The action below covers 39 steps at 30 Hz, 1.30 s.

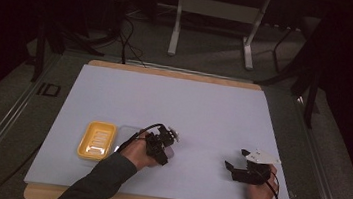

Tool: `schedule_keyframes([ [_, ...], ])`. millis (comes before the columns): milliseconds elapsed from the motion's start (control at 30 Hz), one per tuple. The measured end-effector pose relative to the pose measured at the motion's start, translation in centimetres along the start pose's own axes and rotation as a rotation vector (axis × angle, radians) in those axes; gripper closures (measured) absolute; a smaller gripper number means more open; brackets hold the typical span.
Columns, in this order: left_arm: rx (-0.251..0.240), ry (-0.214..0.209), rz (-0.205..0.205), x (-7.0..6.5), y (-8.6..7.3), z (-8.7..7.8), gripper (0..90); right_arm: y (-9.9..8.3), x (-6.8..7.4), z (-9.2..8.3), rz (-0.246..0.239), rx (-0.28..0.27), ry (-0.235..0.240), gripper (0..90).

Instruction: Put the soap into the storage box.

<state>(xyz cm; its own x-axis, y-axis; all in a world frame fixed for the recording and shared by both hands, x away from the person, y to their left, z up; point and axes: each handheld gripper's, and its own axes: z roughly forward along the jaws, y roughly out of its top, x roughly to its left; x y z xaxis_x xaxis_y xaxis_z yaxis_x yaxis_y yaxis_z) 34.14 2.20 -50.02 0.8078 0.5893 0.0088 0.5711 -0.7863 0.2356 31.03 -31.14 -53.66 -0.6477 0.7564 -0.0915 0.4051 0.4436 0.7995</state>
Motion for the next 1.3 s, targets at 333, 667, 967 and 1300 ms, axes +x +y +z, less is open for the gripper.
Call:
schedule_keyframes([
  [333, 0.017, 0.006, 0.038, -0.2, 0.3, -0.2, 49.4, 0.0, 0.0, 0.0, 0.000, -0.001, 0.001, 18.4],
  [667, 0.008, 0.018, 0.056, -0.3, 0.3, -0.8, 49.6, 0.0, 0.0, 0.0, 0.000, -0.001, 0.000, 18.5],
  [967, 0.001, 0.024, 0.060, -0.2, 0.2, -1.3, 49.8, 0.0, 0.0, 0.0, 0.000, -0.001, 0.000, 18.5],
  [1300, -0.021, 0.032, 0.041, 0.8, -0.2, -2.4, 49.9, 0.0, 0.0, 0.0, 0.000, -0.001, 0.000, 18.5],
])
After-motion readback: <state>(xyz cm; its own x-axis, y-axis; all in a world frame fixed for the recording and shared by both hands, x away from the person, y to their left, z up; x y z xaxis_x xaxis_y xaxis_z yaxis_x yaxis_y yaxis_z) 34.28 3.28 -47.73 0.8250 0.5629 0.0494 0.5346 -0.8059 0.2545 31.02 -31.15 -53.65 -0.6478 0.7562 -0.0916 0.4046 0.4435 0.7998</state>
